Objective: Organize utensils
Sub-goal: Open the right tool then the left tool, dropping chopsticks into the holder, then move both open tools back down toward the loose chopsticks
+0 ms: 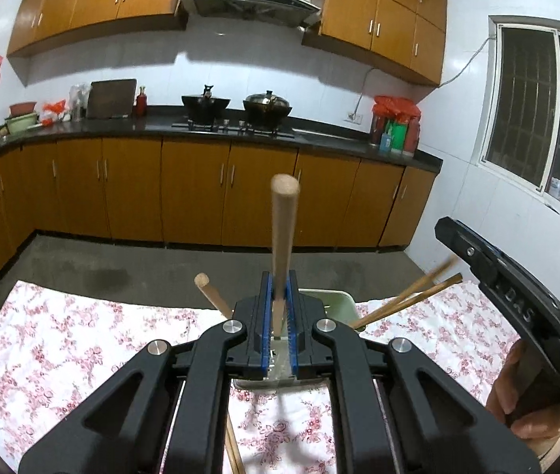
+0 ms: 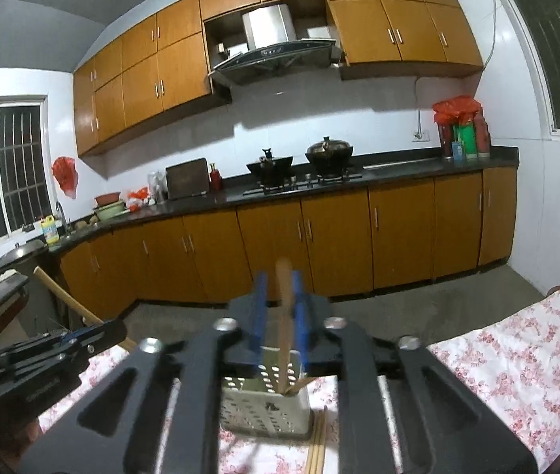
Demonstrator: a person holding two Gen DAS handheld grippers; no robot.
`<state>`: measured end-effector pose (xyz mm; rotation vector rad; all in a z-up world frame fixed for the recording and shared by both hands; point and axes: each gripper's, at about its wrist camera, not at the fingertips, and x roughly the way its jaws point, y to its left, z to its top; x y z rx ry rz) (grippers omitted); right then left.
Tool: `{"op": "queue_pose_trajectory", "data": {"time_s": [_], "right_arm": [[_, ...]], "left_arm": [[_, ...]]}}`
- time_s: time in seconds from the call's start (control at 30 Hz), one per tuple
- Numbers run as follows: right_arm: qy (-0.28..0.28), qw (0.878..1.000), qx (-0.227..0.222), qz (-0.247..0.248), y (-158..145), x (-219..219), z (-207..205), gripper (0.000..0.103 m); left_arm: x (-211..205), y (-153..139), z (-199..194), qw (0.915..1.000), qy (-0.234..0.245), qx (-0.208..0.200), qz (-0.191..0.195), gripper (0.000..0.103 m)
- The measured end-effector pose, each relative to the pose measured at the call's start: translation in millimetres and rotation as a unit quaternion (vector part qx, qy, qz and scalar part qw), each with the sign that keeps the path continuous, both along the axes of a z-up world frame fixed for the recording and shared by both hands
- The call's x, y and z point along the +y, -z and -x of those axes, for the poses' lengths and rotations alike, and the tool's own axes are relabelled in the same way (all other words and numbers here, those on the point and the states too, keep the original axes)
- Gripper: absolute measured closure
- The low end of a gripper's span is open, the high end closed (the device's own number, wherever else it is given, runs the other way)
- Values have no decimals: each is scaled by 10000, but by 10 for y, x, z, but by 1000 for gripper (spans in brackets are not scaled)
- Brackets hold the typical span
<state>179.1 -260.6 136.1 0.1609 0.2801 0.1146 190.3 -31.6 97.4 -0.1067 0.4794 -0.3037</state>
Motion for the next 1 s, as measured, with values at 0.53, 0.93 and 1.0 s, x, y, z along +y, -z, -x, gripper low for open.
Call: {"op": "queue_pose_trajectory", "data": {"time_s": [0.53,0.93,1.0], "right_arm": [[793,9945,671,103,254,-581,489,61],[437,9591,2781,288,1596,-469,405,71],[200,9549,2956,218,1739,-373,403,81]], "left_arm": [[437,-178,427,9971,-280,-403,574,67],[742,870,507,9917,-1074,668,-238,61],[698,1127,483,9889,-1008,1032,-360,61]]}}
